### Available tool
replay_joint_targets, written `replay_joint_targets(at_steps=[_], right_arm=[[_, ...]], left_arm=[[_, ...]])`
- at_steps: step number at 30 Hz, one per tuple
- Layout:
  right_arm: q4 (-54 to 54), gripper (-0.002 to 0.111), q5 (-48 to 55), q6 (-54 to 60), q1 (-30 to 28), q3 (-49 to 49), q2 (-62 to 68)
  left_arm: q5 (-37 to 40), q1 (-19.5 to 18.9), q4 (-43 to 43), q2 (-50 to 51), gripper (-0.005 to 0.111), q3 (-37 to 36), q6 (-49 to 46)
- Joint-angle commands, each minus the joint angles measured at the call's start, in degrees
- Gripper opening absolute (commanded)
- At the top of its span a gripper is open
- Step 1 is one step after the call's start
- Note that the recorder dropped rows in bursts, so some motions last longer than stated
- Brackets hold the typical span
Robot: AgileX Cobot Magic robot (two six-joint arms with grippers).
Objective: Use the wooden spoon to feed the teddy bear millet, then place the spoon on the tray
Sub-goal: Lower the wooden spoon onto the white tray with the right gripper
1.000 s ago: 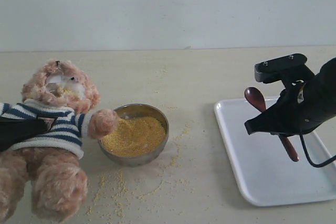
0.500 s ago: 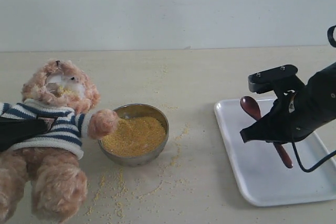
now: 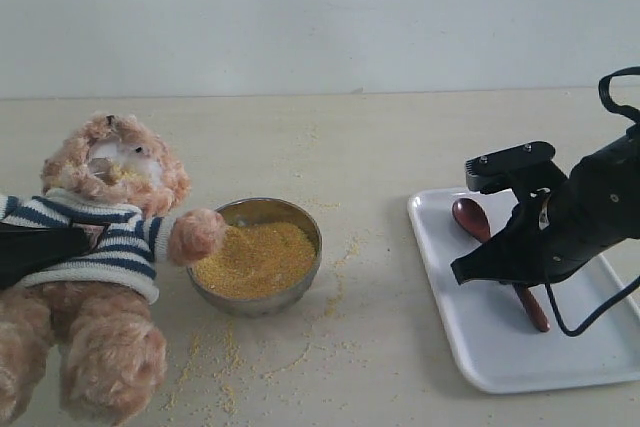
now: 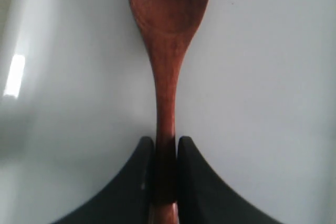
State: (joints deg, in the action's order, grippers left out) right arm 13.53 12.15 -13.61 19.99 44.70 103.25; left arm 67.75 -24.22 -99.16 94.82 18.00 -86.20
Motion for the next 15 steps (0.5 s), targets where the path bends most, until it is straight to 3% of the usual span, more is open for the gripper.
replay_joint_targets(at_steps=[1,8,15], right_arm=[[0.3,0.004,-0.1,0.0,-0.3,0.0,0.4],[0.1,0.019,-0.4,-0.9,-0.3,0.0,0.4],[0.1,0.02,0.0,-0.9,-0.3,0.0,0.4]], left_arm=[[2.2,-0.2,-0.8,-0.2,0.005,0.1,-0.4],[2.2,-0.2,-0.8,-0.2,0.005,0.1,-0.4],[2.2,-0.2,-0.8,-0.2,0.005,0.1,-0.7]])
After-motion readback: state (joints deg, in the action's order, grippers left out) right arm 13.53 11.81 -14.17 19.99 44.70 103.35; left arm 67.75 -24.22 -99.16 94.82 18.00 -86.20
